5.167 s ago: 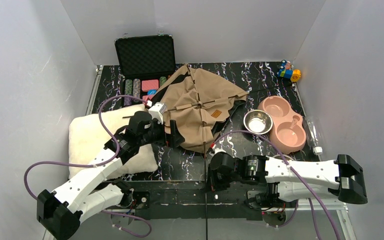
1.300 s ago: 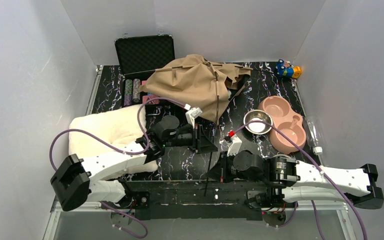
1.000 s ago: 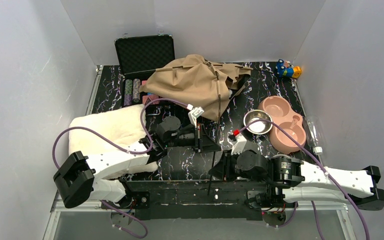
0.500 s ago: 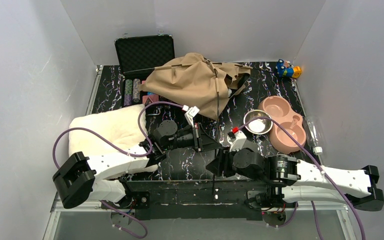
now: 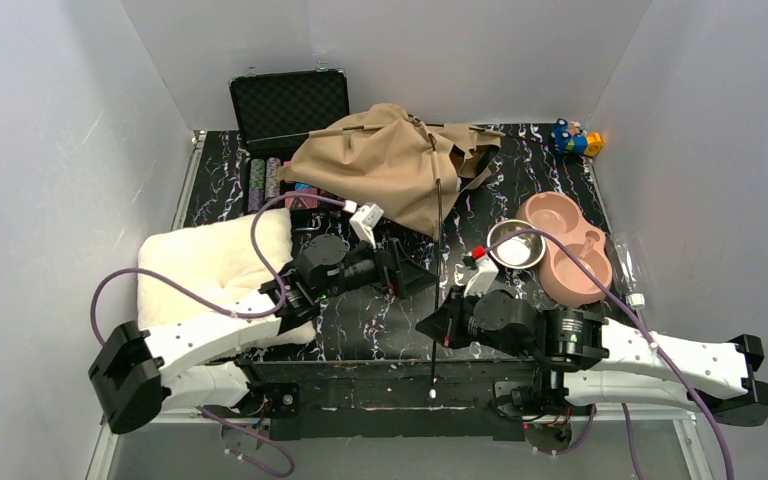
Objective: Set up the pet tent
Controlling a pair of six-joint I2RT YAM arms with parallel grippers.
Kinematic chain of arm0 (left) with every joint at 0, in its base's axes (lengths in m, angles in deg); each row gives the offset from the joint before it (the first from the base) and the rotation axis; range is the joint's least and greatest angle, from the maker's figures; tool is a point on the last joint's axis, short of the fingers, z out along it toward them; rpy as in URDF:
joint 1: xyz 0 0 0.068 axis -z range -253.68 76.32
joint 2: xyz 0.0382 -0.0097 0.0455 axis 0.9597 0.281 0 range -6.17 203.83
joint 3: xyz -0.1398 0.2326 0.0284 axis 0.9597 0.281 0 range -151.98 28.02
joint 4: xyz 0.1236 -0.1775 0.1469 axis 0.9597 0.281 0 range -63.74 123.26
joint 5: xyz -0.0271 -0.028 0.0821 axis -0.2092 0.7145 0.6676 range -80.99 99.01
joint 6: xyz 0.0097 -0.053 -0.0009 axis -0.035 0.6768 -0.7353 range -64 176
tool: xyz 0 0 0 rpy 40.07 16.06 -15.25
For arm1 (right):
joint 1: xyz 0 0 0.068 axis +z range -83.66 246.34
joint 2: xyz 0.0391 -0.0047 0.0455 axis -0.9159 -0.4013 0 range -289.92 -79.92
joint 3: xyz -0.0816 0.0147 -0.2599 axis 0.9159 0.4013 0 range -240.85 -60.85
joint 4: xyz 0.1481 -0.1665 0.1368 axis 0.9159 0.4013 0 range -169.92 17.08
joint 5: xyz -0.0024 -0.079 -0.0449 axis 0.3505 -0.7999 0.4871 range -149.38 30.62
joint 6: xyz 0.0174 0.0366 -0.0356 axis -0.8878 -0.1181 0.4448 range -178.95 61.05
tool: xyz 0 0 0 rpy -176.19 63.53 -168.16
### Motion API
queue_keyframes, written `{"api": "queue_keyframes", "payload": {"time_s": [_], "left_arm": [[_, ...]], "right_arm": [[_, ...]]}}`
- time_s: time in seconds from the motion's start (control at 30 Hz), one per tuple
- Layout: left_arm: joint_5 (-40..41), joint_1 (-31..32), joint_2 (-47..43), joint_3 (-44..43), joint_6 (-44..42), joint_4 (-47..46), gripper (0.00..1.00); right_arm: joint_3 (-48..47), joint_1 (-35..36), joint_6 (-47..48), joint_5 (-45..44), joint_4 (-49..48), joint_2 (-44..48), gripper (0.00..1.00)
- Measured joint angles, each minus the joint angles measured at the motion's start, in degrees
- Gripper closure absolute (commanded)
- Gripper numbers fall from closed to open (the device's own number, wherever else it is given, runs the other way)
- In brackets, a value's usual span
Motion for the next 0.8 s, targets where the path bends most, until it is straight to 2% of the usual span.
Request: {"api": "queue_keyframes", "payload": {"time_s": [0.13, 0.3, 0.53, 0.8], "left_arm": [[5.66, -1.22, -6.21, -0.52, -4.98, 7.54, 0.02], [11.47, -4.31, -9.42, -0.52, -5.25, 12.0, 0.02], [15.74, -7.17, 0.52, -0.66, -0.39, 11.61, 0.02], [17.35, -7.56, 10.84, -3.5, 3.32, 1.44, 0.02]], "right_arm": [[0.0, -0.42, -0.63, -0.02, 0.04, 2.6, 0.99], [0.0, -0.61, -0.66, 0.04, 0.11, 2.62, 0.99], [0.0, -0.63, -0.63, 0.7, 0.26, 1.14, 0.99], [0.0, -0.76, -0.42, 1.92, -0.24, 1.05, 0.99]]}}
